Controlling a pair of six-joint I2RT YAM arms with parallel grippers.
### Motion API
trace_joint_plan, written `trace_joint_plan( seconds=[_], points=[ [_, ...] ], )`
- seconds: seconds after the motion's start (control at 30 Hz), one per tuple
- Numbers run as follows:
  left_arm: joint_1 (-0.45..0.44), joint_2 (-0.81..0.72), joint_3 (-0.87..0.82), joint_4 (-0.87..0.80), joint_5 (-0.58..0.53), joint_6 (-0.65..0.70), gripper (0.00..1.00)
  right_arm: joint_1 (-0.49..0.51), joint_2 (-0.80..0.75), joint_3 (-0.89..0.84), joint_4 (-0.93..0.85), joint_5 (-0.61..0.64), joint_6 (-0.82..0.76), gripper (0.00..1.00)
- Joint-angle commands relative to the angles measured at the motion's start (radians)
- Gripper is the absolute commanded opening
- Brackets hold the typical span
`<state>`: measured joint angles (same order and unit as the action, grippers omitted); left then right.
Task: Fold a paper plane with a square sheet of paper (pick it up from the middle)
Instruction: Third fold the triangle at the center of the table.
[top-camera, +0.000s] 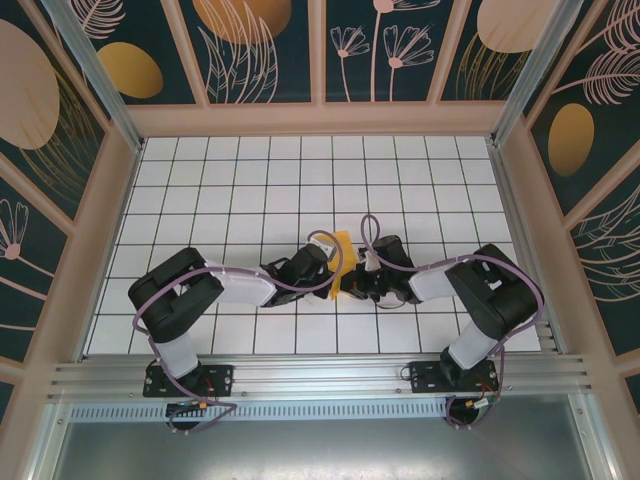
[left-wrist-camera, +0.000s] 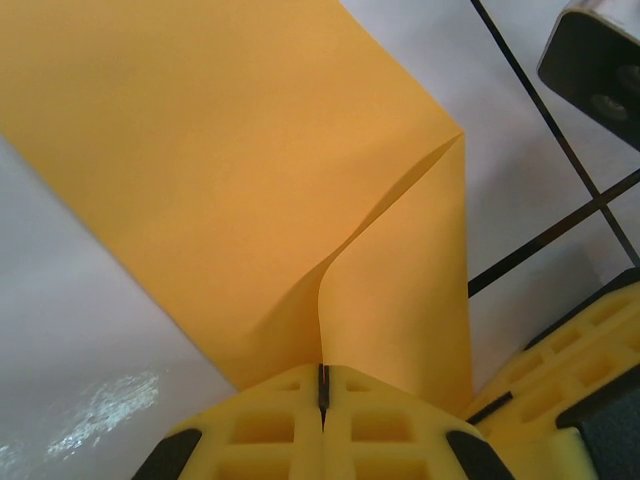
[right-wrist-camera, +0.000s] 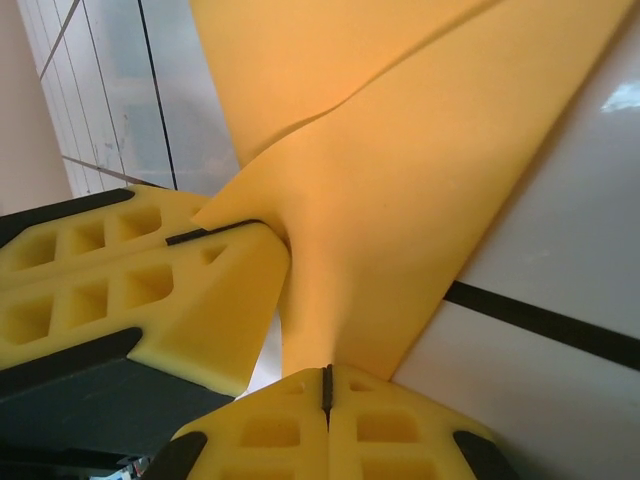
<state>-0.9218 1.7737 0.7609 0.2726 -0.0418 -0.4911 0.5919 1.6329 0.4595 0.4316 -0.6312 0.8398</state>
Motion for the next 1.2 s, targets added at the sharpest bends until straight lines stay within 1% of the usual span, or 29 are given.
trace_joint_plan(
  seconds=[0.0, 0.17, 0.27, 0.43, 0.63, 0.77, 0.87, 1.03, 1.17],
  points=[
    [0.006, 0.007, -0.026, -0.090, -0.030, -0.006, 0.00, 0.011, 0.015, -0.017, 0.026, 0.008, 0.006, 0.06],
    [0.006, -0.001, -0.030, -0.090, -0.032, -0.004, 0.00, 0.017, -0.089, -0.034, -0.001, 0.010, 0.014, 0.07],
    [0.007, 0.000, -0.028, -0.092, -0.030, -0.001, 0.00, 0.027, -0.115, -0.041, -0.001, 0.004, 0.022, 0.07],
    [0.007, 0.002, -0.023, -0.092, -0.030, 0.000, 0.00, 0.042, -0.079, -0.045, 0.044, 0.005, 0.045, 0.07],
    [0.007, 0.007, -0.015, -0.094, -0.026, 0.001, 0.00, 0.054, 0.020, -0.036, 0.127, -0.008, 0.062, 0.06],
    [0.007, 0.013, -0.014, -0.090, -0.024, 0.000, 0.00, 0.054, 0.059, -0.045, 0.130, 0.008, 0.059, 0.06],
    [0.007, 0.014, -0.014, -0.092, -0.024, 0.002, 0.00, 0.054, 0.046, -0.051, 0.138, -0.005, 0.065, 0.06],
    [0.006, 0.011, -0.020, -0.091, -0.028, 0.002, 0.00, 0.060, -0.050, -0.054, 0.091, 0.001, 0.062, 0.06],
    [0.007, 0.011, -0.020, -0.088, -0.029, 0.002, 0.00, 0.067, -0.061, -0.052, 0.084, -0.002, 0.065, 0.06]
  ],
)
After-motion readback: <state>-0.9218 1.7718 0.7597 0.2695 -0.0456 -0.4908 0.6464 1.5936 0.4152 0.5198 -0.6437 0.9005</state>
